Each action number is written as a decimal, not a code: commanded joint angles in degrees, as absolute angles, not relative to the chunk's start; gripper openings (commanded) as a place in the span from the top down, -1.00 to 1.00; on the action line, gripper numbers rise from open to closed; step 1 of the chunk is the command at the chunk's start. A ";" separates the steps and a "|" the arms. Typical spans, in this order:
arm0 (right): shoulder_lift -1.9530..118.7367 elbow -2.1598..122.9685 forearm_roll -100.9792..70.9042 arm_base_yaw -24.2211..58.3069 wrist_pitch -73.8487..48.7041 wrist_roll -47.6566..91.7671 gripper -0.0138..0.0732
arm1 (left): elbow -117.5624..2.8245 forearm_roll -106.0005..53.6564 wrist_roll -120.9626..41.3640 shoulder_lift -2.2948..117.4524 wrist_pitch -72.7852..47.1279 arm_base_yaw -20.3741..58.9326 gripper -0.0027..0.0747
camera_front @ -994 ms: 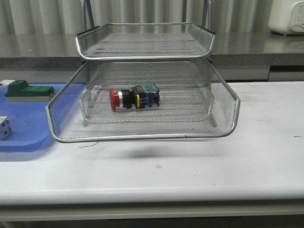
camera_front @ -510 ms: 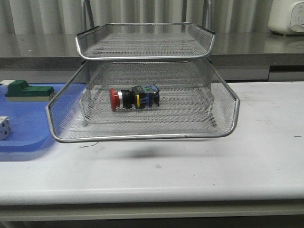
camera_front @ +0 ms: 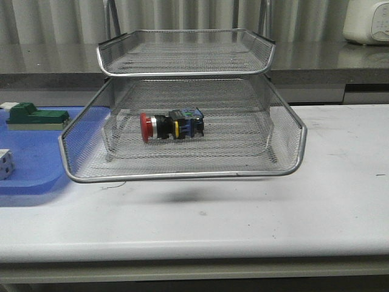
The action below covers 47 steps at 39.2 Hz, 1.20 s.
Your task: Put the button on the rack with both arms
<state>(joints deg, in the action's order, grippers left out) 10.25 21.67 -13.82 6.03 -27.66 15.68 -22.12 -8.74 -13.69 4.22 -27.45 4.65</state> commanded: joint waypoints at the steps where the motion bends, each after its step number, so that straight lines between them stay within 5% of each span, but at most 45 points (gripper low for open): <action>1: 10.87 23.12 -14.47 6.12 -22.89 15.83 0.94 | -23.46 -9.55 -13.13 5.01 -22.45 4.44 0.98; 9: 16.19 23.36 -14.61 6.12 -17.73 15.83 0.94 | -23.46 -9.55 -13.13 5.01 -22.45 4.44 0.98; 20: 41.81 31.69 -18.89 9.34 -15.22 15.88 0.94 | -23.46 -9.55 -13.13 5.01 -22.45 4.44 0.98; 38: 70.98 41.02 -19.94 45.57 -6.34 15.88 0.94 | -23.46 -9.55 -13.13 5.01 -22.45 4.44 0.98; 47: 84.71 44.06 -19.94 52.64 -4.62 15.88 0.94 | -23.46 -9.55 -13.13 5.01 -22.45 4.44 0.98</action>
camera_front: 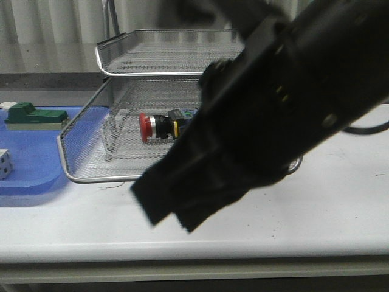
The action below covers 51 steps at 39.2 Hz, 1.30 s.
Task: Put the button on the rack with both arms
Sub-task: 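Push the middle wire tray back into the rack with the right gripper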
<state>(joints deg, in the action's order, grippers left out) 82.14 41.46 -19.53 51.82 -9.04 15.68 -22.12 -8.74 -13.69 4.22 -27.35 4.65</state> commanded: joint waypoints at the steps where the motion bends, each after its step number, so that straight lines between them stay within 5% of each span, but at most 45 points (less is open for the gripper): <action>1: 85.85 44.42 -19.94 52.64 -4.57 15.88 0.94 | -23.46 -9.55 -13.13 5.01 -22.45 4.44 0.98; 51: 104.26 67.11 -15.24 37.79 -2.62 15.93 0.94 | -23.46 -9.55 -13.13 5.01 -22.45 4.44 0.98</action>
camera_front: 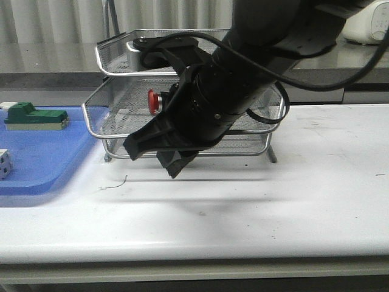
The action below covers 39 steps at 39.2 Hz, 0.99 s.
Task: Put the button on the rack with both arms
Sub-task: 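Push the middle wire tray back into the rack with the right gripper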
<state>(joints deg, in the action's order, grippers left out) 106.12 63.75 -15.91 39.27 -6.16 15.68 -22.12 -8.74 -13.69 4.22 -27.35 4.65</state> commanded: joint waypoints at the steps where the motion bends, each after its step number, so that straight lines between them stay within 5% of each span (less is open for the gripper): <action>1: 104.51 67.80 -15.24 37.51 -2.70 15.93 0.94 | -23.46 -9.55 -13.13 5.01 -22.45 4.44 0.98; 21: 104.08 71.70 -18.11 35.59 -14.06 15.89 0.94 | -23.46 -9.55 -13.13 5.01 -22.45 4.44 0.98; 39: 83.49 67.29 -16.81 25.74 -27.52 15.89 0.94 | -23.46 -9.55 -13.13 5.01 -22.45 4.44 0.98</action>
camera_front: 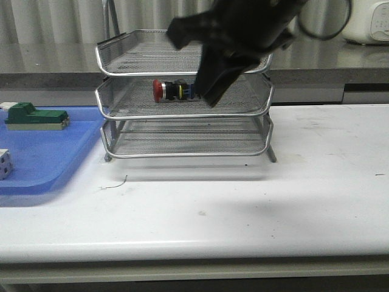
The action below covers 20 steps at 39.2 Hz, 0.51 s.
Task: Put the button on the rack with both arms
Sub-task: 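Push the middle wire tray back into the rack with the right gripper, then withdraw the right gripper up away from the rack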
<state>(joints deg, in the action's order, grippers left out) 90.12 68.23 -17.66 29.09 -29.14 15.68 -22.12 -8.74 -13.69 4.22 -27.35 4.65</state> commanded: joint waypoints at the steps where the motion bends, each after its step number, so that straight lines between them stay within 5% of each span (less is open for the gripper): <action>1: 81.69 66.27 -16.81 24.09 -27.26 15.89 0.94 | -23.46 -9.55 -13.13 5.01 -22.45 4.44 0.98; 11: 62.28 50.04 -16.27 10.61 -22.80 15.89 0.94 | -23.46 -9.55 -13.13 5.01 -22.45 4.44 0.98; 20: 44.55 35.17 -15.69 8.34 -19.48 15.89 0.94 | -23.46 -9.55 -13.13 5.01 -22.45 4.44 0.98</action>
